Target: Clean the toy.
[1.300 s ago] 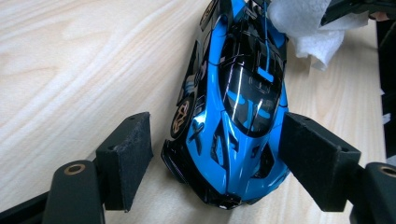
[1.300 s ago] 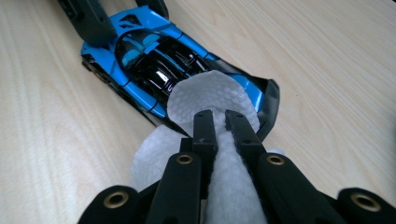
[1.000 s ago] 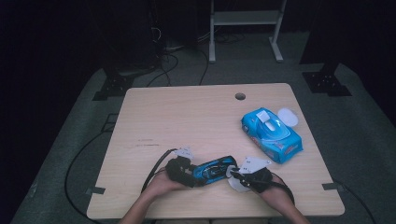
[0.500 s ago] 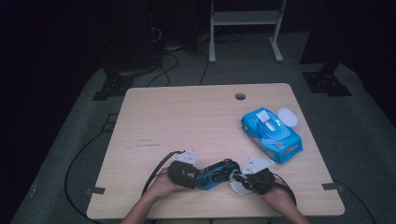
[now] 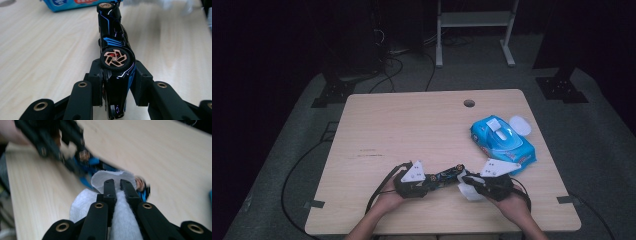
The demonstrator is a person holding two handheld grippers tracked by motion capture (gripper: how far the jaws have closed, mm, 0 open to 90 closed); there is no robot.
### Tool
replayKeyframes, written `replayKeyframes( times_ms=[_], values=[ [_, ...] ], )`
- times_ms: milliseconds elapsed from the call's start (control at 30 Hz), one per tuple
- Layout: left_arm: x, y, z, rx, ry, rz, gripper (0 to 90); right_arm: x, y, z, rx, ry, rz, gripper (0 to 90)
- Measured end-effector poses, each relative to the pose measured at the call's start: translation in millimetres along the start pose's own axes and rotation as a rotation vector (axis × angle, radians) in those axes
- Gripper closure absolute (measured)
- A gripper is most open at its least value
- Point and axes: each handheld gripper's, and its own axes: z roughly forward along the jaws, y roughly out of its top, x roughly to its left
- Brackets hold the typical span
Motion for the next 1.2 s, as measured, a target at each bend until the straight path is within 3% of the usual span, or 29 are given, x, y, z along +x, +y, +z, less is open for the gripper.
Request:
replayKeyframes(
  times_ms=[67,233,367,467,600,700,867,1000,1100,1200],
  values=[
    [0.5,-1.7,2.5,0.003,0.001,-0.001,66.0,1.5,9.9,7.0,-0.022,0.005,-0.004,82.9],
    [2.9,-4.6,3.6,0.004,-0.016,-0.012,66.1,14.5,33.5,46.5,0.005,0.042,-0.022,82.8],
    [5.8,-7.7,2.7,-0.011,-0.034,-0.037,65.9,20.5,39.3,69.1,0.019,0.071,-0.01,82.9],
    [6.7,-8.2,2.3,-0.014,-0.036,-0.039,66.0,22.6,37.2,76.5,0.037,0.07,-0.025,82.9],
    [6.4,-9.0,2.8,-0.02,-0.032,-0.046,66.0,15.9,33.5,72.0,0.038,0.035,-0.008,82.8],
    [6.1,-8.9,3.9,-0.025,-0.033,-0.051,65.8,14.1,30.6,70.8,0.023,0.035,0.024,82.8],
    [5.6,-8.8,4.0,-0.022,-0.035,-0.046,65.7,25.4,34.9,76.3,0.021,0.056,-0.01,82.7],
    [6.1,-9.2,3.5,-0.022,-0.034,-0.045,65.8,18.6,33.4,72.8,0.027,0.059,0.008,82.7],
    [6.4,-9.3,2.7,-0.02,-0.029,-0.041,65.9,8.2,28.0,65.0,0.041,-0.019,0.0,82.5],
    [6.2,-9.1,2.3,-0.017,-0.026,-0.037,66.0,-2.8,21.1,55.7,0.035,-0.057,0.052,82.6]
  ],
)
